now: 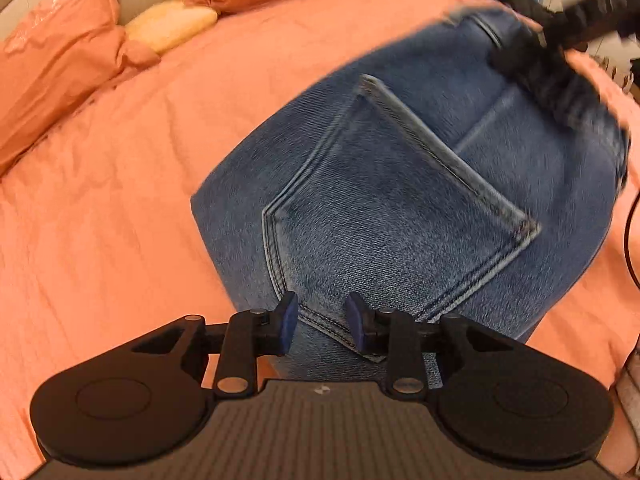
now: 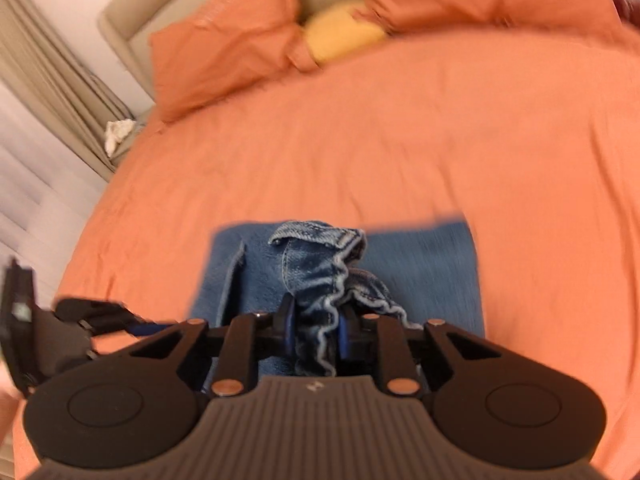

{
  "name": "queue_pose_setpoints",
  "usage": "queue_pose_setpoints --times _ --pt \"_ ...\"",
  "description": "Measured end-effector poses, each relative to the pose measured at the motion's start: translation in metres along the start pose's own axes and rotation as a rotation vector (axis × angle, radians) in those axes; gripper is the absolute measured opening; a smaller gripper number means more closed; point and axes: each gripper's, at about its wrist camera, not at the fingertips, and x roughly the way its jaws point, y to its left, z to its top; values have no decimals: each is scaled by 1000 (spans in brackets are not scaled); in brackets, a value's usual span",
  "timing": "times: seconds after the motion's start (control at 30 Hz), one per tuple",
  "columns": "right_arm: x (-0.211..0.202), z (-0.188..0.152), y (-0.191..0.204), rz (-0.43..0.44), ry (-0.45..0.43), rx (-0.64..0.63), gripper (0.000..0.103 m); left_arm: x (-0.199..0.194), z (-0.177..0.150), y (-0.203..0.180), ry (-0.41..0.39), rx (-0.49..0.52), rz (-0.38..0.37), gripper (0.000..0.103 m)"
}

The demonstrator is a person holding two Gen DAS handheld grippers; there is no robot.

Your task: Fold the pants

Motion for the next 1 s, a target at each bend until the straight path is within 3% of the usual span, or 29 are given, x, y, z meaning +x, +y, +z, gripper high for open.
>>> queue_pose_setpoints --times 0.07,0.2,0.33,0.47,0.67,0.73,0.87,1.0 --pt "-10 19 16 2 -26 -43 15 -6 6 -2 -30 2 -1 35" --pt "1 35 5 -120 5 -47 14 -3 16 -6 -44 1 -12 35" --pt "30 19 -39 -203 77 43 14 13 16 -11 -28 11 -43 35" --pt "67 -3 -73 -294 121 41 11 34 12 -13 -7 15 -64 34" --pt "97 -11 -86 -349 132 -6 18 51 11 -12 21 -6 -77 34" --pt "95 -9 -81 -369 134 -18 19 50 12 -13 25 4 -69 34" --pt "65 -12 -65 -394 91 -108 39 32 6 -17 -9 10 -45 34" --pt "21 -31 -47 -369 35 -185 39 0 -10 -26 -90 -32 -75 42"
